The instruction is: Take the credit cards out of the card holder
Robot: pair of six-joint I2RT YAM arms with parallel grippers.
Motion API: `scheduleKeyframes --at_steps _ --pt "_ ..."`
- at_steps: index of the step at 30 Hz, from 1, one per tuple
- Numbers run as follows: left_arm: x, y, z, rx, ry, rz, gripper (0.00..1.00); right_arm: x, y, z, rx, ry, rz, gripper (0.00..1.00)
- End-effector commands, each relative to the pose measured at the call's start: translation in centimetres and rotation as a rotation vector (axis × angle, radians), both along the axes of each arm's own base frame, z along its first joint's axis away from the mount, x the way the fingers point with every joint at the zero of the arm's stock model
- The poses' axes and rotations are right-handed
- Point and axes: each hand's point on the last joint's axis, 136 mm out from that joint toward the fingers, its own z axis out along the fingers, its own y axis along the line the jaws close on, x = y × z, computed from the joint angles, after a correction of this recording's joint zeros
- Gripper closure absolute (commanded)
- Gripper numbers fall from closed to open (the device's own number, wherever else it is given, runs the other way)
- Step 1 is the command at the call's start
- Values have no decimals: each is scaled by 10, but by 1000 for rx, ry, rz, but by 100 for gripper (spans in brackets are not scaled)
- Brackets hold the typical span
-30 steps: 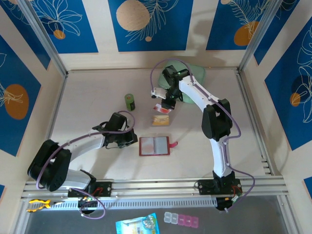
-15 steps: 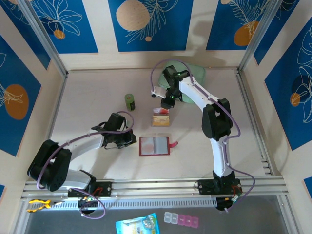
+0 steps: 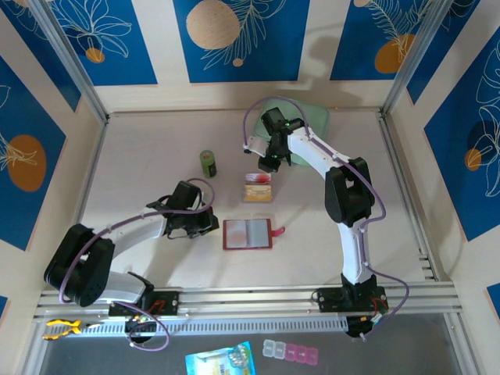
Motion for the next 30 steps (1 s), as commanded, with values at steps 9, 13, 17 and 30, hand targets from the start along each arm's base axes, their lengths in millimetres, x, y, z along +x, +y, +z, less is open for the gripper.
scheduleKeyframes --at_steps 9,13,17,30 --pt "-5 2 -2 -8 10 -16 94 -12 16 -14 2 18 25 78" --pt "-6 2 -3 -10 8 -16 94 -13 16 -8 17 16 33 76" --pt "-7 3 -5 -10 15 -16 94 -13 15 -10 9 27 32 76" --pt "-8 3 -6 -11 19 -16 94 -21 18 -7 36 35 51 77"
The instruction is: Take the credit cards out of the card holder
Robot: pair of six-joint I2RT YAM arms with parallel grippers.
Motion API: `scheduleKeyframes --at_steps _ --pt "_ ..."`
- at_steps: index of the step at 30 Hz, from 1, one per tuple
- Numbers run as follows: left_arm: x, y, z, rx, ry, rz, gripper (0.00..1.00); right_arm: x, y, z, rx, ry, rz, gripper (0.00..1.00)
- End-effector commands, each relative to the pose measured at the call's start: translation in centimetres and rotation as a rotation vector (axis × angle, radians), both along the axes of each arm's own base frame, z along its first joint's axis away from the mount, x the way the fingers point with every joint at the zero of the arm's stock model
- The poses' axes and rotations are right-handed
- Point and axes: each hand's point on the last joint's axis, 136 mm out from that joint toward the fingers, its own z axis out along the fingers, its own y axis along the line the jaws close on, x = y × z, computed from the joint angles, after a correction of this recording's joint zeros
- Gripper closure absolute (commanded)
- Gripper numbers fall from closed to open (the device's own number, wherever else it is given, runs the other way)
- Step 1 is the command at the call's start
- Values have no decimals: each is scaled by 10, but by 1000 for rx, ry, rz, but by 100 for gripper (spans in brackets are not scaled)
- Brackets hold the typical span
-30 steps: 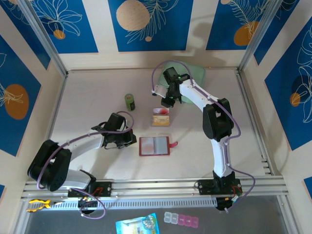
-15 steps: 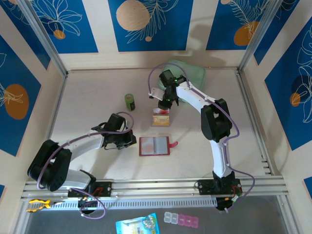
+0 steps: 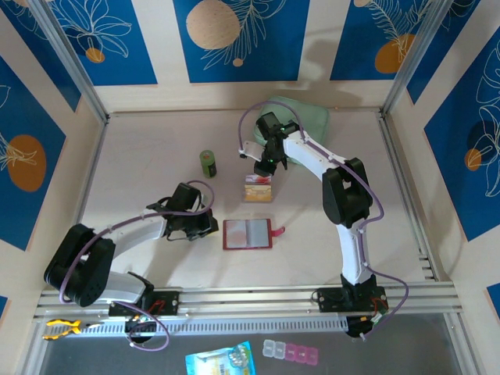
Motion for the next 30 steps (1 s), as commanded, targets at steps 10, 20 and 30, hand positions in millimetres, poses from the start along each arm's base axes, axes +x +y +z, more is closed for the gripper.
scheduleKeyframes --at_steps 10,20,30 --pt "0 -3 2 -30 -3 -23 94 -5 11 61 165 -53 -103 76" --pt "-6 -5 -5 -41 14 -28 95 -69 32 83 382 137 -398 77" --pt "-10 -20 -10 -65 23 -65 97 -122 33 72 528 372 -747 84"
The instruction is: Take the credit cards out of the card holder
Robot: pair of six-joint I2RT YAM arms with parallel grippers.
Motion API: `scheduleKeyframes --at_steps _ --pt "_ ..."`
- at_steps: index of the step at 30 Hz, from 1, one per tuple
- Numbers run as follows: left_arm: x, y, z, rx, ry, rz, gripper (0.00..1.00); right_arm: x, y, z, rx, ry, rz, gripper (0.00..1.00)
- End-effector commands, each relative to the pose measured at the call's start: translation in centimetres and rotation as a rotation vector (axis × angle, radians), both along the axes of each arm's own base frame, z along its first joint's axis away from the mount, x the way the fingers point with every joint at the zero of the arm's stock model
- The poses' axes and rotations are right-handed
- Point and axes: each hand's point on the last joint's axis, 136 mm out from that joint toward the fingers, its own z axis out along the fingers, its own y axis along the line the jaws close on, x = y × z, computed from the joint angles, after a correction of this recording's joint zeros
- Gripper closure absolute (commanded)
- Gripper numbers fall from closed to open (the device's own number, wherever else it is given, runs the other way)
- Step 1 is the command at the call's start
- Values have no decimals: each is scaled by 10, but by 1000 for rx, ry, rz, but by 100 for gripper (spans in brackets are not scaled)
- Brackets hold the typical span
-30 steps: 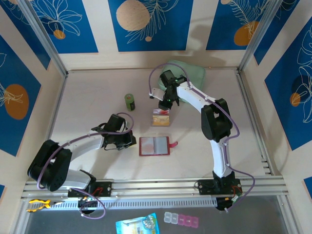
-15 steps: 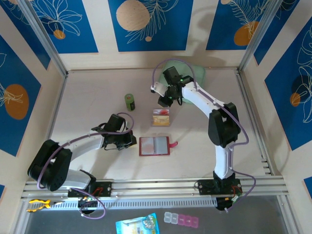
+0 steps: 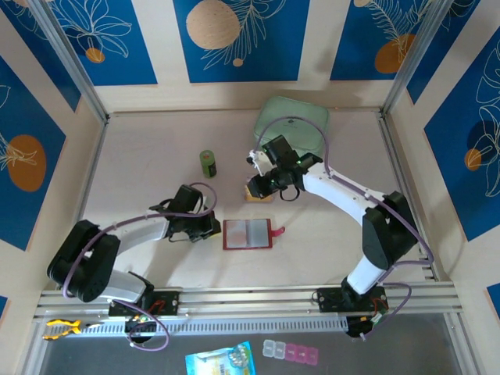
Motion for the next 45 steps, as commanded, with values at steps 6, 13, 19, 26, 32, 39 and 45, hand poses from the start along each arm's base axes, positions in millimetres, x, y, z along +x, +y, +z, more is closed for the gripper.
scheduleKeyframes --at_steps 6,13,19,26,32,39,45 --pt "-6 -15 -8 -12 22 -41 98 -34 12 -4 142 275 -211 87" --pt "-9 -16 -14 1 37 -47 99 -55 10 -26 127 380 -230 89" --pt "-11 -13 -18 26 51 -46 100 -71 18 -38 145 465 -233 83" --pt "-15 -12 -23 38 64 -52 100 -83 36 -55 162 558 -235 76" --pt "-15 -12 -21 36 62 -51 100 -89 50 -74 137 607 -229 73" --pt "-16 -9 -22 52 61 -53 100 -92 58 -92 94 628 -230 70" --pt "-17 -9 -23 51 65 -55 100 -93 57 -103 62 635 -239 68"
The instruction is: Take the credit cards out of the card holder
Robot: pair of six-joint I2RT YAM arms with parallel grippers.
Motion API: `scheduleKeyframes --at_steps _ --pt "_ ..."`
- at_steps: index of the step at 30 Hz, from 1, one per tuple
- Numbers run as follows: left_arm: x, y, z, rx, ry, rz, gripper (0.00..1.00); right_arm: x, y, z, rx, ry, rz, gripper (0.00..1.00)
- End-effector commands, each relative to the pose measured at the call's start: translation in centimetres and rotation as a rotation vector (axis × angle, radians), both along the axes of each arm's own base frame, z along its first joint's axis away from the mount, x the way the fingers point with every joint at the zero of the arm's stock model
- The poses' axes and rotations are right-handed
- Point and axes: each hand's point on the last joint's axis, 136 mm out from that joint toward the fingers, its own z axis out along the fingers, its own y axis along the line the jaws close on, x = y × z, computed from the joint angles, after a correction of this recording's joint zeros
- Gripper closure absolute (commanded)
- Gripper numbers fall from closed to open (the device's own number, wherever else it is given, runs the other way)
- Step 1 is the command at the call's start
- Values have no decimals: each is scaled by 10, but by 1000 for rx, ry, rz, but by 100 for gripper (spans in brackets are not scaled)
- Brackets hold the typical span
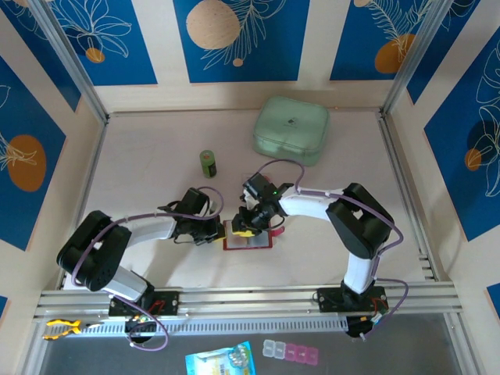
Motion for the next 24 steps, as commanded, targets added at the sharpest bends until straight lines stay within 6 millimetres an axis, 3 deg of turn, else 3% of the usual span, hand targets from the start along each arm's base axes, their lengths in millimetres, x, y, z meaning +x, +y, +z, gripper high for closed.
scheduleKeyframes --at_steps 1,8,24 --pt "-8 3 -6 34 31 -9 100 0 5 -3 -8 14 -2 68" --pt "-9 5 -7 41 33 -9 100 -1 -6 -14 -85 12 -7 68" --pt "-10 7 -10 61 38 -9 100 -3 -28 -8 -122 -6 -19 69"
